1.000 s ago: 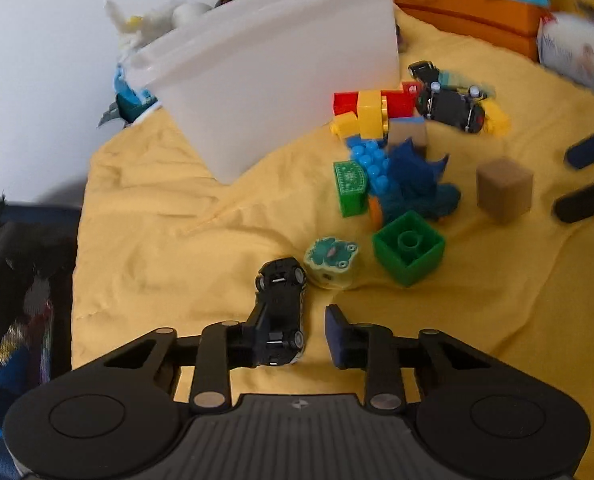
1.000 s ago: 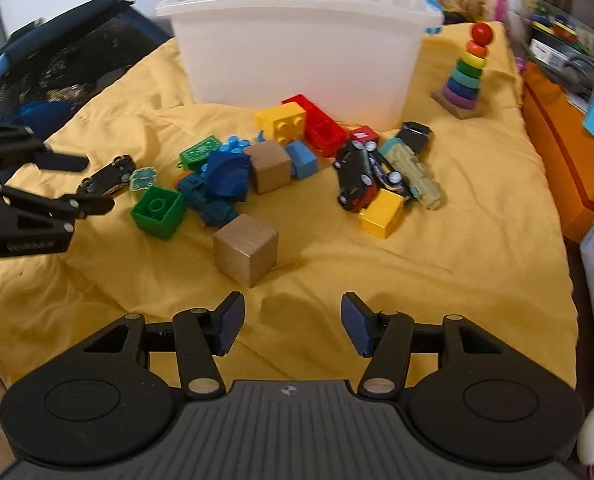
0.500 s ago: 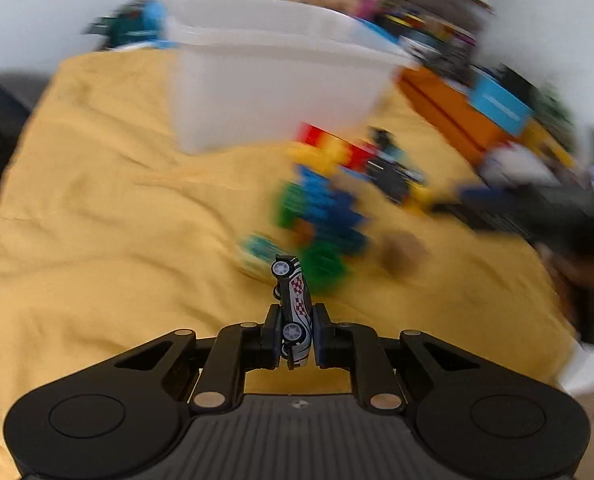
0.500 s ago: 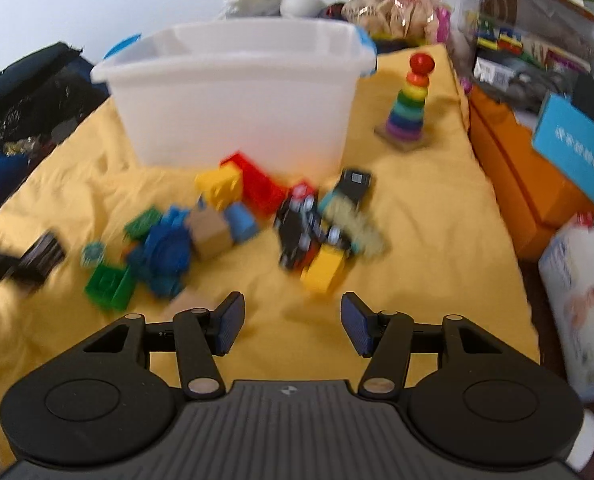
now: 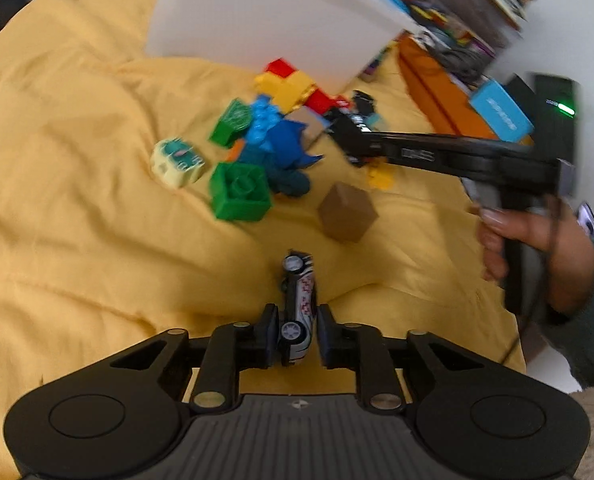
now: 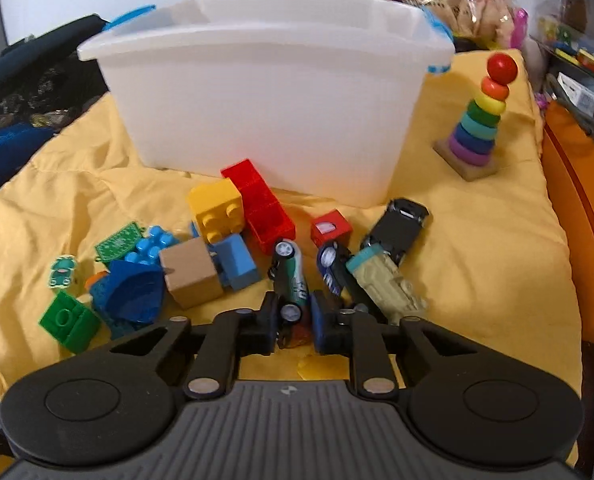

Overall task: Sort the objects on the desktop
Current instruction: 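Grasp a red-and-green toy car with the right gripper while the left holds its car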

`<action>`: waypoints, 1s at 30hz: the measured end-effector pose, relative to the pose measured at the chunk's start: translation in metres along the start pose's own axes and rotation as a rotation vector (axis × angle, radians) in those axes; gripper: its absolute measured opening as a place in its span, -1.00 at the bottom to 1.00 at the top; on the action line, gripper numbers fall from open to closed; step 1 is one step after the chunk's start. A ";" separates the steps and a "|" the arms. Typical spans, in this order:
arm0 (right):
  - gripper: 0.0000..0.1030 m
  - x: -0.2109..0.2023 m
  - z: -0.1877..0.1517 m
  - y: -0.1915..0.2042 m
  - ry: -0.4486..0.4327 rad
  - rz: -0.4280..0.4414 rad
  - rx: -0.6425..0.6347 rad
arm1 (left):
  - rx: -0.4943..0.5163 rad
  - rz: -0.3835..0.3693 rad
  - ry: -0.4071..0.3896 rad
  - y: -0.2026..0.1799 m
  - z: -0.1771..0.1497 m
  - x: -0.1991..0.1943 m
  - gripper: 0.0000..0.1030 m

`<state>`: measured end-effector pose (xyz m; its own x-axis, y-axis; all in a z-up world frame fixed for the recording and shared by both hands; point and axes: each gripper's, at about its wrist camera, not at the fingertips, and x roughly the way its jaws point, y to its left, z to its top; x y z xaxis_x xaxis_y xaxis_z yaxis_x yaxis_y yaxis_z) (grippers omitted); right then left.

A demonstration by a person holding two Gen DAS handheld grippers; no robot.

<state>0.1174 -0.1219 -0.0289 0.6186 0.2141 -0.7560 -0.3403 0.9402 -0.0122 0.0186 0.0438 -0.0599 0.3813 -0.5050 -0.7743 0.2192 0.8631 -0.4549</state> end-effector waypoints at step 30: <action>-0.38 -0.077 -0.064 0.012 0.026 0.180 -0.330 | 0.264 0.396 0.000 -0.055 0.000 0.018 -0.01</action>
<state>0.0206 -0.1442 -0.0132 0.5112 0.3572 -0.7817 -0.6542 0.7516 -0.0844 0.0132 -0.0130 -0.0486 0.4821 -0.1366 -0.8654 0.2775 0.9607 0.0029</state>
